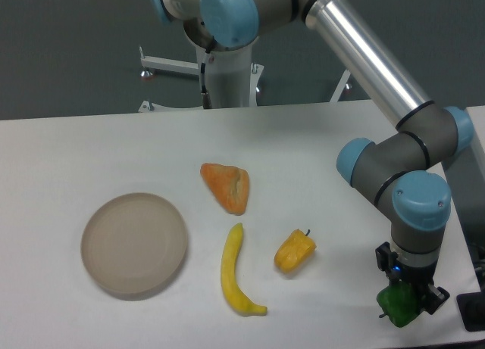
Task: Place the green pepper on the table
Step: 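Lift the held green pepper and carry it toward the yellow pepper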
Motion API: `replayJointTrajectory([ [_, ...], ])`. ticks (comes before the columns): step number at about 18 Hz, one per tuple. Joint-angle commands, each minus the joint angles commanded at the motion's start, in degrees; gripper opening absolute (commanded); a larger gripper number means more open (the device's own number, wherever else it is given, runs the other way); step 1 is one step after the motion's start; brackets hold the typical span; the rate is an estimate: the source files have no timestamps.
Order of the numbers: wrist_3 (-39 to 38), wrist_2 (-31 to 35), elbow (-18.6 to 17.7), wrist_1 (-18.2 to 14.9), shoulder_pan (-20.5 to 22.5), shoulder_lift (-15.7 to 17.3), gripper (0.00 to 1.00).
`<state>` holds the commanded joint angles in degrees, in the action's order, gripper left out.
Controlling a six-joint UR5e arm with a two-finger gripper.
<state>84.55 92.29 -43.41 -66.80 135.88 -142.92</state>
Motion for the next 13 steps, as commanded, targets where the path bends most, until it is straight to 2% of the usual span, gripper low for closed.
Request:
replayJointTrajectory([
  [1,0.8,0.0,-2.6,-0.1,0.3,1.7,0.51],
  [3,2.5,-0.7,-10.9,0.3,1.7,7.4,0.51],
  [6,4.7,-1.0,-21.2,0.5,4.3,14.8,0.51],
  [9,6.9,-2.5,-28.7,1.7,6.6,19.6,0.51],
  [13,7.8,-2.5,-35.4,2.2,6.9,24.0,0.51],
])
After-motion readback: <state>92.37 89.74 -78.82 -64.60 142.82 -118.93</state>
